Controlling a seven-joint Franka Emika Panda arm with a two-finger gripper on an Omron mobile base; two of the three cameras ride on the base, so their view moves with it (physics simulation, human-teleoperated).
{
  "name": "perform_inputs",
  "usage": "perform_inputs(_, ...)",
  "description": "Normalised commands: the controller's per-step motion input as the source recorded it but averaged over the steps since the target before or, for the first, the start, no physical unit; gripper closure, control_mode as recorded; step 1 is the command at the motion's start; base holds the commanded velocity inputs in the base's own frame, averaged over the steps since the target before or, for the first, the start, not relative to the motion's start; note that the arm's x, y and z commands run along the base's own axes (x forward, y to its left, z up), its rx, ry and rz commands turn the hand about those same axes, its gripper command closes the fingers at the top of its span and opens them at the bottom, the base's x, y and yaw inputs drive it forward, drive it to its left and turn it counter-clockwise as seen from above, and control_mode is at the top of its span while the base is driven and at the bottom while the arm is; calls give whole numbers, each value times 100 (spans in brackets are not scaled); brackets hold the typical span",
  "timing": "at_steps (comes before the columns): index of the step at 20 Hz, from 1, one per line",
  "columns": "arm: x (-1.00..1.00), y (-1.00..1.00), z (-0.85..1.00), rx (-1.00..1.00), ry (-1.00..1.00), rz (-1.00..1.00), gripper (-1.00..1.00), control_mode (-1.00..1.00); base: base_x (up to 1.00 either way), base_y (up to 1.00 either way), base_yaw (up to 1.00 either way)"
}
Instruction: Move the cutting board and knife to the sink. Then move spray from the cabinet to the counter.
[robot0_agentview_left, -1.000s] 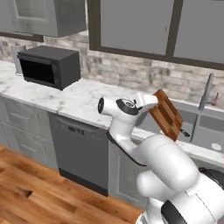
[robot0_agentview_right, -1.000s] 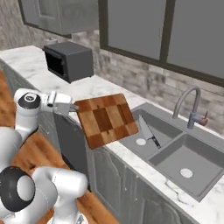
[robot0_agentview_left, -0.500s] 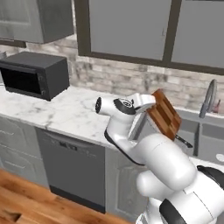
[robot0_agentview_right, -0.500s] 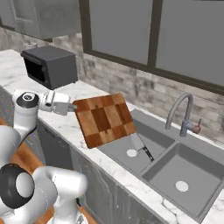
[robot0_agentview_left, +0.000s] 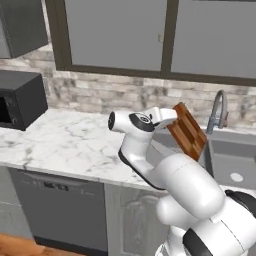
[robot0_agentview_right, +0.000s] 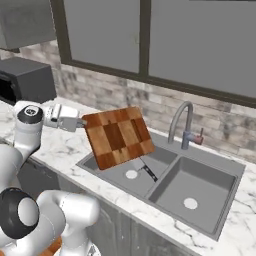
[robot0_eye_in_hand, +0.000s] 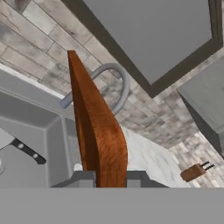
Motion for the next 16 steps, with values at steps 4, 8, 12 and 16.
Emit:
perform_inputs(4, 0, 0, 0, 0, 0, 0, 100, 100, 57, 37, -27)
perform_inputs(8, 14, 0, -8, -2, 5, -4, 100, -100, 45, 11, -14)
perform_inputs(12, 46, 0, -43, -9, 18, -7, 100, -100, 0, 0, 0)
perform_inputs(16, 51, 11, -47, -10, 16, 0, 100, -100, 0, 0, 0)
